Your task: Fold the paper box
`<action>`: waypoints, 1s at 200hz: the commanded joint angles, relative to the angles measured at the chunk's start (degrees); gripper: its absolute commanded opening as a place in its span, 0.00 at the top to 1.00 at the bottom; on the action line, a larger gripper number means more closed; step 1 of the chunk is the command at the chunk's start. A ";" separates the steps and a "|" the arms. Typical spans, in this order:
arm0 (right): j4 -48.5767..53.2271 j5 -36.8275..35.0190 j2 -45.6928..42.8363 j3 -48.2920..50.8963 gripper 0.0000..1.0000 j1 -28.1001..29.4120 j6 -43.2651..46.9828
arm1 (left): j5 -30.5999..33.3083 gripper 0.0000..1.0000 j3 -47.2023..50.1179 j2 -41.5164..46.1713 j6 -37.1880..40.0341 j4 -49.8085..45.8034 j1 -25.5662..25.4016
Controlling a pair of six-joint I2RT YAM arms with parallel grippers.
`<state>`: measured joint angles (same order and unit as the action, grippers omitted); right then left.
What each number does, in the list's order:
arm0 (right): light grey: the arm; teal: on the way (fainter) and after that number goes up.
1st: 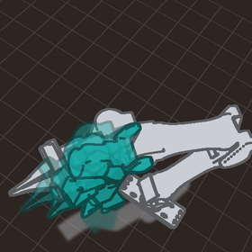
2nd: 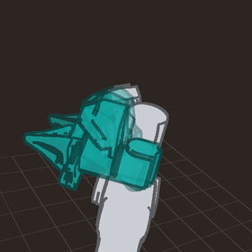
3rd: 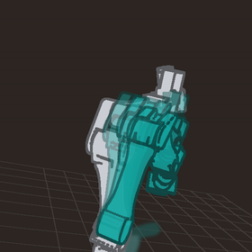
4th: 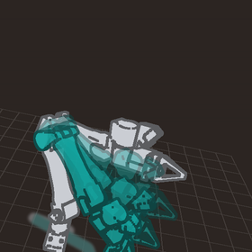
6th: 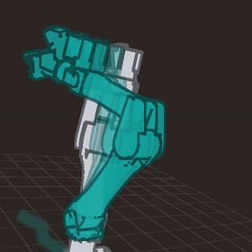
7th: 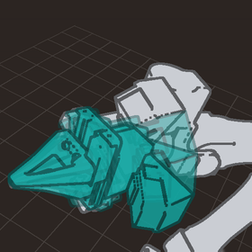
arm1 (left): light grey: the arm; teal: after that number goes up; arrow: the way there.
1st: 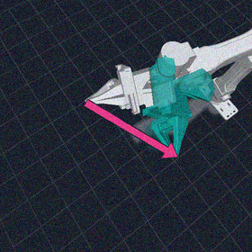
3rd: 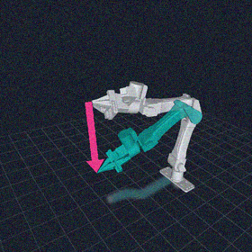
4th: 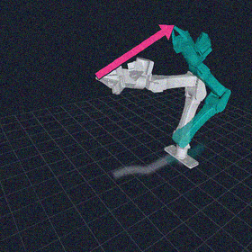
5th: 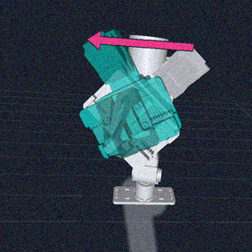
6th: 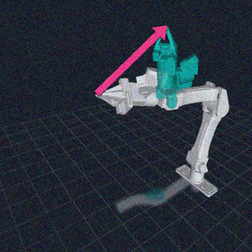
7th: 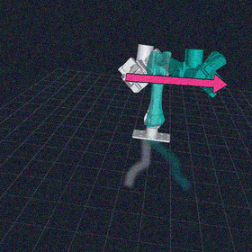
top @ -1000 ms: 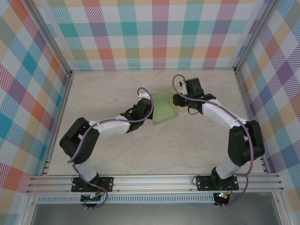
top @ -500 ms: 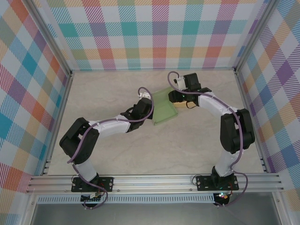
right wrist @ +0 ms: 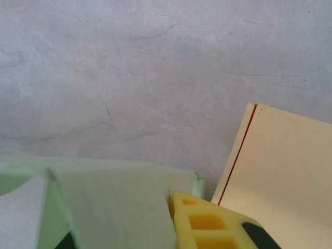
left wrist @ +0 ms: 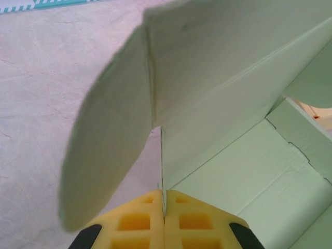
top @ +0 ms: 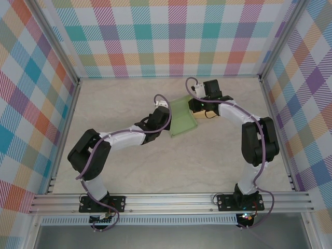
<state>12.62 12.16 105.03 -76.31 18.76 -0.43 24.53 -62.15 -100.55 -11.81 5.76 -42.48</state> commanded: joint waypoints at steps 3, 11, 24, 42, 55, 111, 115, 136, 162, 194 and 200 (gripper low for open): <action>-2.41 1.71 -3.62 2.61 0.91 0.97 -3.81 | -0.63 1.00 -3.74 -1.93 -3.59 -2.52 -0.41; -2.67 1.07 -4.15 3.35 0.91 1.22 -5.26 | -0.37 1.00 -4.54 -2.54 -5.04 -3.33 -0.41; -3.31 0.48 -5.06 4.70 0.91 1.76 -7.25 | -0.19 1.00 -5.42 -3.35 -7.22 -3.89 -0.41; -4.27 -2.16 -5.98 6.53 0.91 3.46 -8.77 | -0.36 1.00 -5.94 -4.06 -10.28 -3.78 -0.50; -4.77 -4.06 -6.42 7.51 0.91 4.59 -9.51 | -0.42 1.00 -6.29 -4.59 -12.12 -3.88 -0.59; -6.56 -9.78 -7.45 10.96 0.91 8.55 -10.73 | -0.53 1.00 -4.62 -5.36 -15.99 -3.41 -1.63; -6.82 -9.92 -7.67 11.29 0.91 8.74 -10.82 | -0.56 1.00 -4.40 -5.36 -16.18 -3.39 -1.72; -7.75 -10.90 -8.88 13.29 0.91 9.89 -11.48 | -0.71 0.97 -3.35 -5.09 -17.12 -2.88 -2.04; -8.82 -12.62 -10.14 15.74 0.91 11.35 -11.48 | -1.99 0.96 -2.55 -5.01 -18.35 -2.06 -2.68; -10.46 -13.89 -11.88 19.14 0.90 12.63 -12.12 | -1.14 0.96 -0.74 -4.86 -19.12 -1.70 -3.84; -10.66 -14.40 -12.39 19.79 0.90 12.99 -12.14 | -0.86 0.96 0.00 -4.62 -19.38 -1.55 -4.00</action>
<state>3.81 -5.58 94.02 -59.24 28.58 -11.64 28.67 -64.93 -104.64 -29.23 3.40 -43.07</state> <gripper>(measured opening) 0.096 0.050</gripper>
